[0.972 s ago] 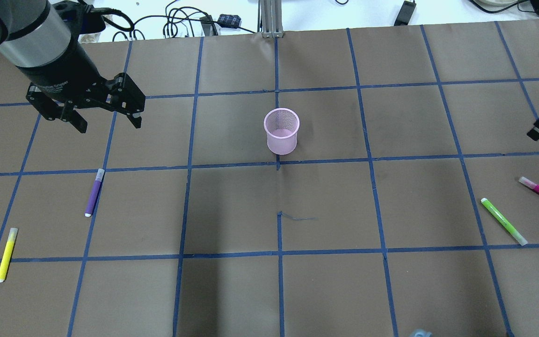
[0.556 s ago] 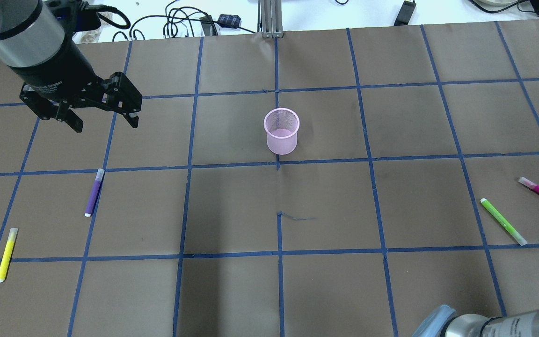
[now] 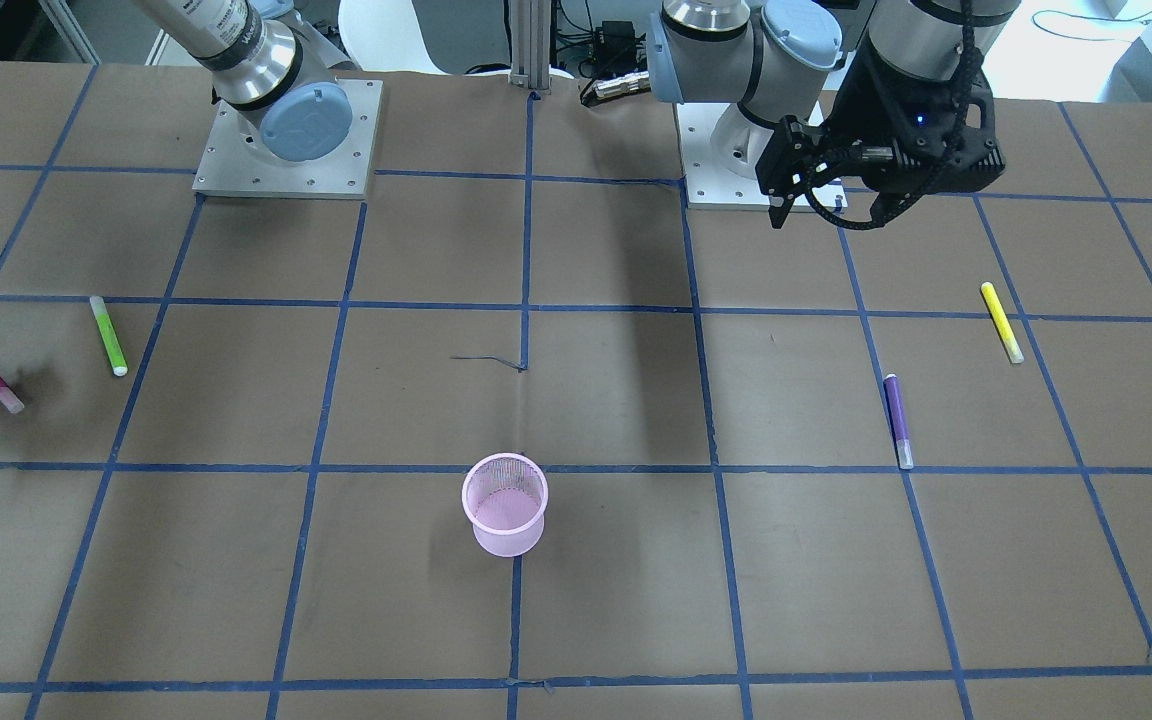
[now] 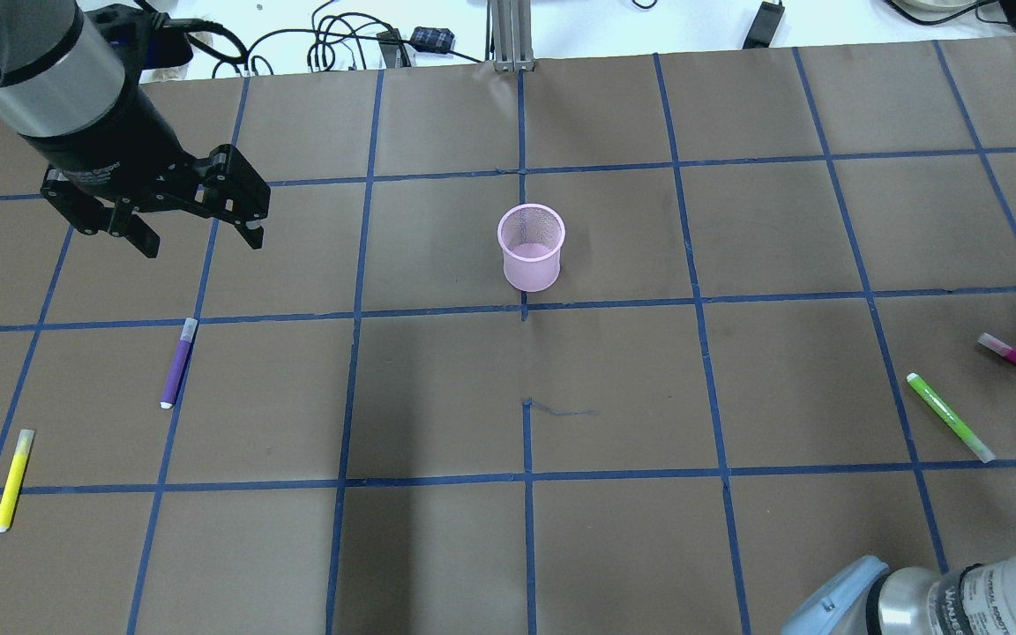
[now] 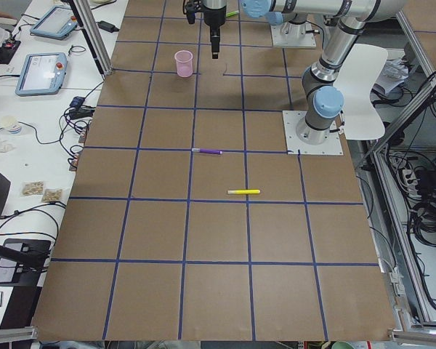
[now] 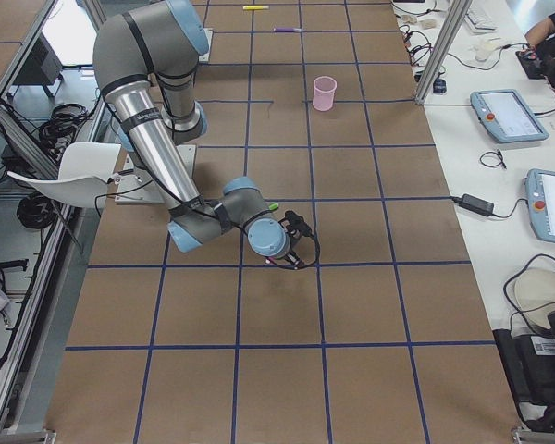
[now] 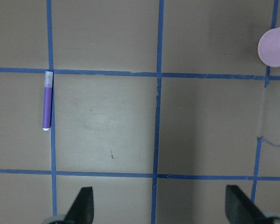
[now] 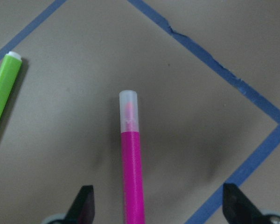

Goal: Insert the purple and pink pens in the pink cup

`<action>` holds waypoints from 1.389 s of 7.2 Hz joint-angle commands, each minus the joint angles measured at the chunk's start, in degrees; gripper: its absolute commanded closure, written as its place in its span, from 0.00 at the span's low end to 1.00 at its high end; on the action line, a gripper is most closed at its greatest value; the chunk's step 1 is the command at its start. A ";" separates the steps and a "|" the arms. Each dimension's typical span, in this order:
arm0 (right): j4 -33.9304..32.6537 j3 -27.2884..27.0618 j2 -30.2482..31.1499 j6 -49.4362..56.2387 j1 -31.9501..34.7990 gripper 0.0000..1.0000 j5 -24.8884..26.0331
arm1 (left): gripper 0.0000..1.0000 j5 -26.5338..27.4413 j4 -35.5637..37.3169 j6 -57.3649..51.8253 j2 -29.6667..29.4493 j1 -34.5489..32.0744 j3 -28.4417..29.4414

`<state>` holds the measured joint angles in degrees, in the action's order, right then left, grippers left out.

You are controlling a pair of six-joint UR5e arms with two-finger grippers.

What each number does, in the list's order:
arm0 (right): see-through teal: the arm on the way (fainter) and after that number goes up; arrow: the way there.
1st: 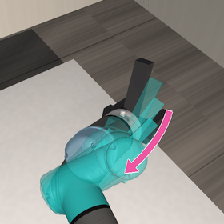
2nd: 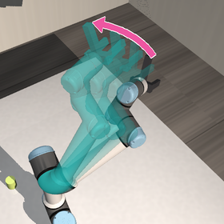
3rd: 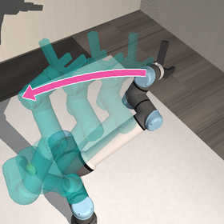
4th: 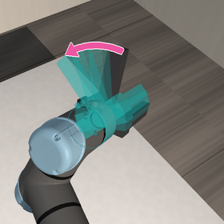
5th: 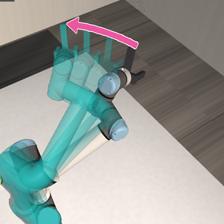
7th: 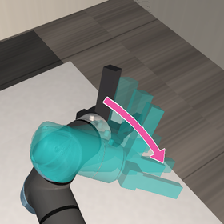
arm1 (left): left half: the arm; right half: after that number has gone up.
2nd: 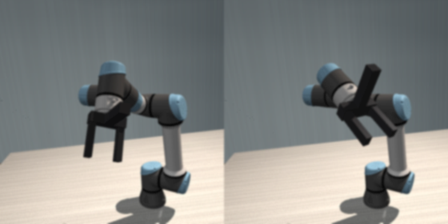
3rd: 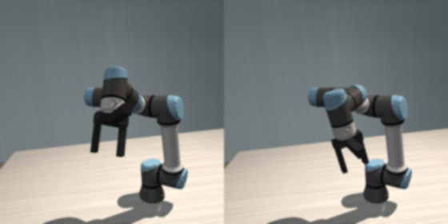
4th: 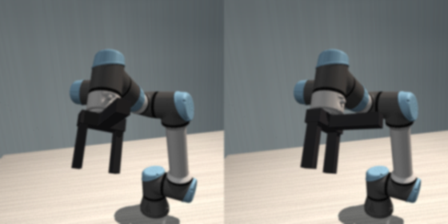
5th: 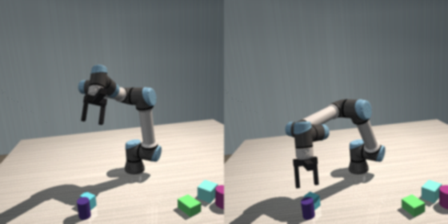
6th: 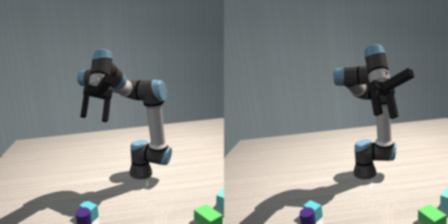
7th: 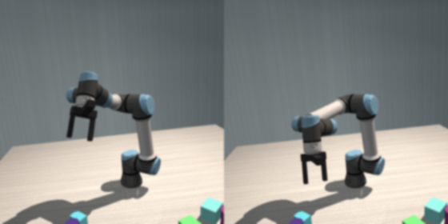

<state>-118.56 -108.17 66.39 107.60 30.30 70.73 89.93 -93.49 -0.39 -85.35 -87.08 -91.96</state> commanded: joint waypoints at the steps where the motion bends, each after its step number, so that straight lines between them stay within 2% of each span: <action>1: -0.97 -0.91 -0.56 1.30 -1.73 0.11 0.28 | 0.00 0.07 2.86 -0.31 0.01 0.15 -0.76; 2: -1.06 -1.43 -0.65 1.82 -1.73 0.17 0.20 | 0.00 0.07 2.87 -0.40 0.10 0.33 -0.76; 3: -1.06 -1.52 -0.39 2.08 -1.73 0.57 0.64 | 0.00 -0.01 2.96 -0.67 0.10 0.50 -0.85; 4: -1.06 -1.52 -0.64 3.22 -1.73 0.85 0.81 | 0.00 0.16 2.87 -0.67 0.10 0.42 -0.85; 5: -0.98 -1.52 -0.56 4.27 -1.73 0.99 0.82 | 0.00 0.07 2.96 -0.67 0.10 0.50 -0.76; 8: -0.80 -1.70 0.23 3.50 -1.38 1.00 0.90 | 0.00 -0.10 3.14 -0.67 -0.17 0.50 -0.85; 10: 3.22 -1.43 9.93 -2.35 2.28 1.00 1.08 | 0.00 0.16 3.40 -5.90 -0.43 1.90 -1.54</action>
<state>-117.86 -109.73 70.65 109.21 30.08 71.70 89.90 -90.01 -2.66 -85.65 -86.17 -93.00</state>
